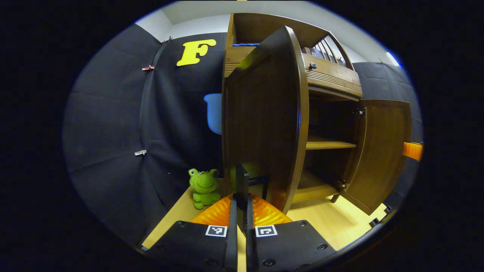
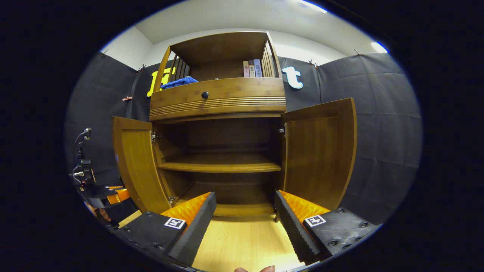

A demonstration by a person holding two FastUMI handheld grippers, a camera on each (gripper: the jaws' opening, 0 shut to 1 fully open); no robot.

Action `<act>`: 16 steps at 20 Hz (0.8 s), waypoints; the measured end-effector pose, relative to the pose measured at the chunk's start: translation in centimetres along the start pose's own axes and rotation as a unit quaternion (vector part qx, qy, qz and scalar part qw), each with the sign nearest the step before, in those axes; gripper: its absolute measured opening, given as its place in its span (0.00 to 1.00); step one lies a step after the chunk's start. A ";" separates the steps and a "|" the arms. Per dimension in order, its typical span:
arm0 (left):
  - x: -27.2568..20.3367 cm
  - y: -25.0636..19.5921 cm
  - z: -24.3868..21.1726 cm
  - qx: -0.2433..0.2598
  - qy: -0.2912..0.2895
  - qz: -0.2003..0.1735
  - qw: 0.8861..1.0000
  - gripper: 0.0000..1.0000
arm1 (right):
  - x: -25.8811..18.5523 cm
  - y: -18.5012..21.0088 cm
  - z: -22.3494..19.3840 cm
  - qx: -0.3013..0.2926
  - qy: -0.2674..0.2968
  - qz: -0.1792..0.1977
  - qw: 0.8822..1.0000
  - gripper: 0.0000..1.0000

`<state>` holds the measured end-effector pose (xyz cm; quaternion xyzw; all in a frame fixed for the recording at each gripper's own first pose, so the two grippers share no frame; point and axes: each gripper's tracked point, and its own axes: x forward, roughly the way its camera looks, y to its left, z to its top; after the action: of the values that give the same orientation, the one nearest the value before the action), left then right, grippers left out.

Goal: Open the right door of the double-door shoe cabinet with the right hand, and open the left door with the left hand.

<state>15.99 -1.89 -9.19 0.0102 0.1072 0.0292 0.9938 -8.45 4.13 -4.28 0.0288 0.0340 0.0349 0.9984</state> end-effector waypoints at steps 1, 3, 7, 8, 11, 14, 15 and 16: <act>0.0 0.1 0.1 -0.002 0.000 -0.002 1.000 0.12 | -0.1 0.5 -0.2 0.002 0.001 0.001 1.000 1.00; -0.1 0.4 -0.3 -0.006 -0.002 -0.003 1.000 0.11 | -0.4 1.1 -0.4 0.003 0.002 0.001 1.000 0.98; 0.0 0.7 0.0 0.000 0.000 0.002 1.000 0.10 | -1.4 1.6 -0.4 0.006 -0.007 -0.012 1.000 0.98; 0.2 0.8 0.2 0.001 0.000 0.004 1.000 0.10 | -1.5 1.6 -0.2 0.005 -0.011 -0.014 1.000 0.95; 0.1 0.2 0.1 -0.012 -0.003 -0.008 1.000 0.10 | -1.7 1.3 -0.4 0.002 -0.010 -0.022 1.000 0.98; 0.1 0.5 0.3 -0.013 -0.008 -0.009 1.000 0.08 | -1.7 0.9 -0.1 0.007 -0.010 -0.029 1.000 0.98; -0.2 0.6 0.4 -0.013 -0.009 -0.009 1.000 0.08 | -1.6 0.9 -0.2 0.008 -0.008 -0.030 0.999 1.00; -0.3 0.5 0.5 -0.014 -0.010 -0.009 1.000 0.08 | -1.5 0.8 -0.3 0.007 -0.008 -0.030 1.000 1.00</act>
<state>15.81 -1.43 -8.62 -0.0042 0.0971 0.0216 0.9950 -10.03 4.83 -4.41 0.0351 0.0275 0.0048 0.9990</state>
